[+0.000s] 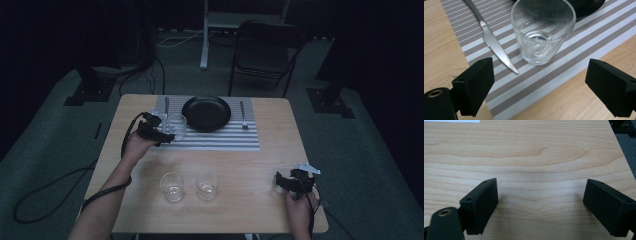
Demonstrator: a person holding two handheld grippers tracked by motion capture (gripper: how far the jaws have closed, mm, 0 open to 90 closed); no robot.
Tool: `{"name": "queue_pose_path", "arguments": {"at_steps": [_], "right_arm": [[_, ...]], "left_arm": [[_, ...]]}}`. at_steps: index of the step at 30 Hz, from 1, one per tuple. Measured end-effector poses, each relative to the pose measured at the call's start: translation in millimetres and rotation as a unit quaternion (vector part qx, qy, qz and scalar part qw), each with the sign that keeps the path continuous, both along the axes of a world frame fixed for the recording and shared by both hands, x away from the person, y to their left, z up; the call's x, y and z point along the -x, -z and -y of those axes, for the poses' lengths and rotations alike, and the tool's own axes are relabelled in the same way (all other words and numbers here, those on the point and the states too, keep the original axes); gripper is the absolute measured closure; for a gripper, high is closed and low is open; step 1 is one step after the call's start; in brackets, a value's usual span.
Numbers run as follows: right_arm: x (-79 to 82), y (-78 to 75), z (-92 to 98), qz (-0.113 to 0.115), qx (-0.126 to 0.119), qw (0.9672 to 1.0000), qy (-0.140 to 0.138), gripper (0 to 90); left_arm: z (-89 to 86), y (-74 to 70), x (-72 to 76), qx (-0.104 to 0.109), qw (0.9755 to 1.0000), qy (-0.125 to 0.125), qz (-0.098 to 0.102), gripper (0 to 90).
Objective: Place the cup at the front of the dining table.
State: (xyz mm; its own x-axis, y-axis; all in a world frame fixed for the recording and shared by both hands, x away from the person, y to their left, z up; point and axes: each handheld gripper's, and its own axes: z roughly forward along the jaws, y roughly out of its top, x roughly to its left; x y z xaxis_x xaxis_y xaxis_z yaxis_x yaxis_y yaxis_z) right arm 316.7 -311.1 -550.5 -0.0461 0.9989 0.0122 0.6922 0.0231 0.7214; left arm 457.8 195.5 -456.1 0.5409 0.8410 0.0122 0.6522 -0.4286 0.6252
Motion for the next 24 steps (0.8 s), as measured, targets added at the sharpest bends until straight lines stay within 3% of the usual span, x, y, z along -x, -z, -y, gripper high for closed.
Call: {"name": "queue_pose_path", "arguments": {"at_steps": [4,11,17,24], "right_arm": [[0.0,0.0,0.0,0.000,0.000,1.0000,0.000,12.3],[0.0,0.0,0.0,0.000,0.000,1.0000,0.000,12.3],[0.0,0.0,0.0,0.000,0.000,1.0000,0.000,12.3],[0.0,0.0,0.0,0.000,0.000,1.0000,0.000,12.3]], "left_arm": [[-6.3,0.7,9.0,0.015,0.9999,0.001,0.003,9.2],[-11.6,2.2,17.8,0.022,0.9997,0.008,0.009,9.2],[-20.5,-0.9,33.4,0.035,0.9988,-0.003,0.035,9.2],[-27.9,5.3,44.1,0.026,0.9995,0.000,0.019,9.2]]}}
